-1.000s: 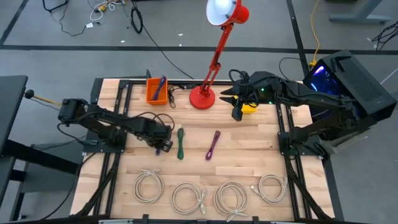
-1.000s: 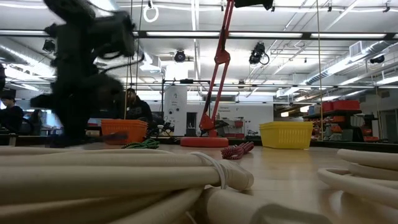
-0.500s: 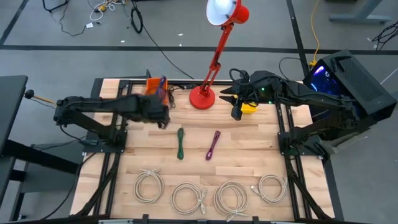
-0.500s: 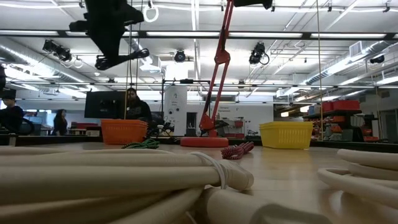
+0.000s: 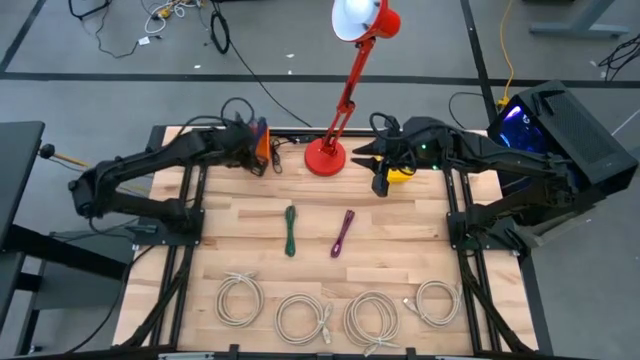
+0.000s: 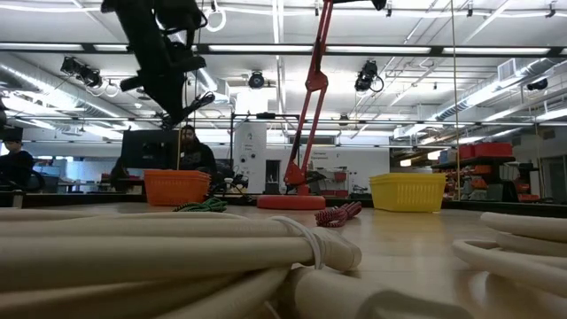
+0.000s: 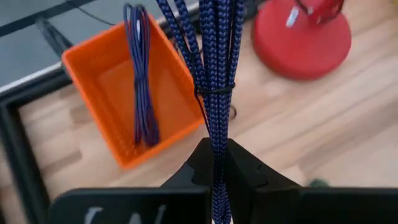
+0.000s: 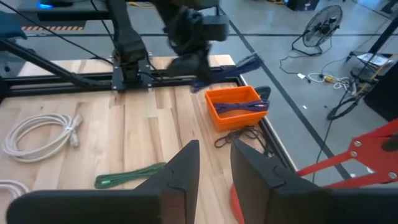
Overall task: Pick & Place USB Port
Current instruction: Put the blue and black charger cable into the orange bin
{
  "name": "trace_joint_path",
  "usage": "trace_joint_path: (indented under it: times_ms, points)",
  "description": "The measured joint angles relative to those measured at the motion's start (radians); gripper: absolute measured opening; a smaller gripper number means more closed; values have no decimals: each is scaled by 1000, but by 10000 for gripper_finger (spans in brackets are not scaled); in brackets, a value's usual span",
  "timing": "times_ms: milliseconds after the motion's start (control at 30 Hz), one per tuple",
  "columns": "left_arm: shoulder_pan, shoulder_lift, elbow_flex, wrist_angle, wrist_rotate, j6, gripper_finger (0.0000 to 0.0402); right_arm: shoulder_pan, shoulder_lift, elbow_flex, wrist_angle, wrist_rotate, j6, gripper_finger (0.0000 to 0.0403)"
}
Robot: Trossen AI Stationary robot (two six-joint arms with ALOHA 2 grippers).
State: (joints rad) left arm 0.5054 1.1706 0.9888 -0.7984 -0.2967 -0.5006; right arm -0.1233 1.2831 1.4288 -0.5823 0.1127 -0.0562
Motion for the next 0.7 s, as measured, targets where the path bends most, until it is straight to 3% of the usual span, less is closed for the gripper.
trace_joint_path:
  times_ms: [167, 333, 533, 700]
  points:
    - [113, -6, -35, 1, 12, 75, 18, 18, 0, 0, 4, 2, 22, 96]
    - [223, -6, -94, 100, 106, 171, 18, 24, 0, 0, 29, 10, 47, 96]
    - [326, -6, -175, 258, 235, 179, 18, 27, 0, 0, 35, 10, 87, 96]
    - [371, -5, -217, 265, 250, 219, 18, 42, 0, 0, 40, 10, 104, 96]
